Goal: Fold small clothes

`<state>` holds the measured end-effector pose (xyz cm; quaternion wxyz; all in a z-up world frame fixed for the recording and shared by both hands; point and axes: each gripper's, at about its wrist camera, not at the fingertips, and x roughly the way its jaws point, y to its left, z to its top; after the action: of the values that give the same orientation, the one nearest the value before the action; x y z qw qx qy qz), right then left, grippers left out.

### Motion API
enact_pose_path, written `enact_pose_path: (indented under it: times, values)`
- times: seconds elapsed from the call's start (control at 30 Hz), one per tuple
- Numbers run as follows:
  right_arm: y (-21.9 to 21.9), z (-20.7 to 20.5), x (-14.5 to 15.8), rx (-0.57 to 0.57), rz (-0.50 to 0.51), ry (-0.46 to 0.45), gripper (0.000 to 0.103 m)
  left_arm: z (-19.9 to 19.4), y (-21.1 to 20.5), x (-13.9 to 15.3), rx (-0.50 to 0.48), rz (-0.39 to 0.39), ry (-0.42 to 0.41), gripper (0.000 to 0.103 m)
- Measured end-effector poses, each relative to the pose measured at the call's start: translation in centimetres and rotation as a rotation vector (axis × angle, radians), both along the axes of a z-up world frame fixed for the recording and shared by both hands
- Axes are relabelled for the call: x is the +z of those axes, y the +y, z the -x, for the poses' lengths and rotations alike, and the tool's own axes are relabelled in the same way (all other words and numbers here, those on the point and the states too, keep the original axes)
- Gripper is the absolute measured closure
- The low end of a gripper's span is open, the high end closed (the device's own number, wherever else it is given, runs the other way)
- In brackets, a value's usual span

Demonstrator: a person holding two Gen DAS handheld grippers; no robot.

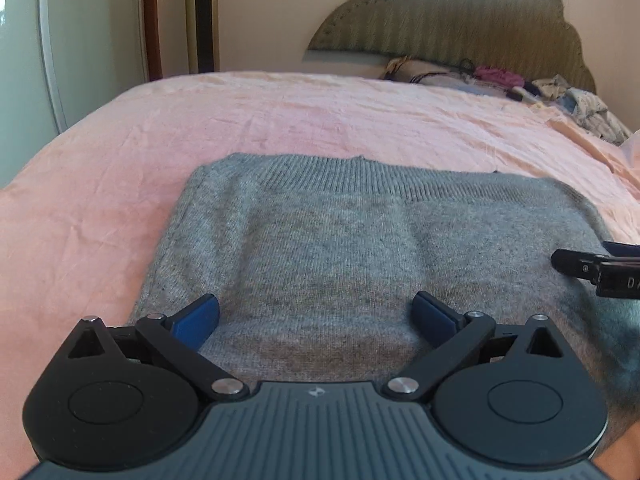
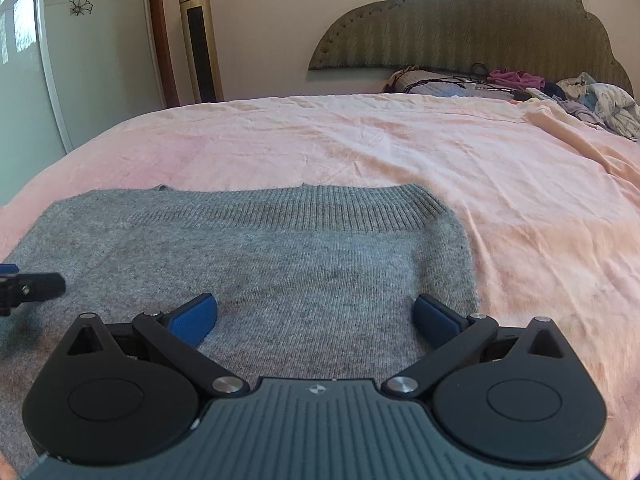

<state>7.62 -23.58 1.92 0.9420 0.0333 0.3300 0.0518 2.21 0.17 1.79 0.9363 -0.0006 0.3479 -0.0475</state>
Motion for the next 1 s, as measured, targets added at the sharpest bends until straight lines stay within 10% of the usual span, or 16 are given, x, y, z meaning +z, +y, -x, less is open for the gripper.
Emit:
enact_pose_path:
  times: [0.43,0.7,0.9,0.93,1.0]
  values:
    - [1.2,4.7,0.2,0.041,0.057,0.01,0.0,4.4,1.0,0.9,0.033,0.029,0.038,0.0]
    - [-0.5,7.3,0.2,0.053,-0.027,-0.043,0.0,11.6,9.8,1.2,0.344,0.585,0.082,0.0]
    - [0.1,6.7,0.0,0.06,0.003,-0.02,0.0,10.2,10.9,0.7,0.416,0.743,0.081,0.0]
    - [0.2,6.7,0.1,0.061,0.003,-0.02,0.0,9.9,10.7,0.6,0.429,0.739,0.072,0.002]
    - [-0.2,6.7,0.2,0.061,-0.022,-0.025,0.0,8.6,10.1,0.7,0.441,0.712,0.073,0.042]
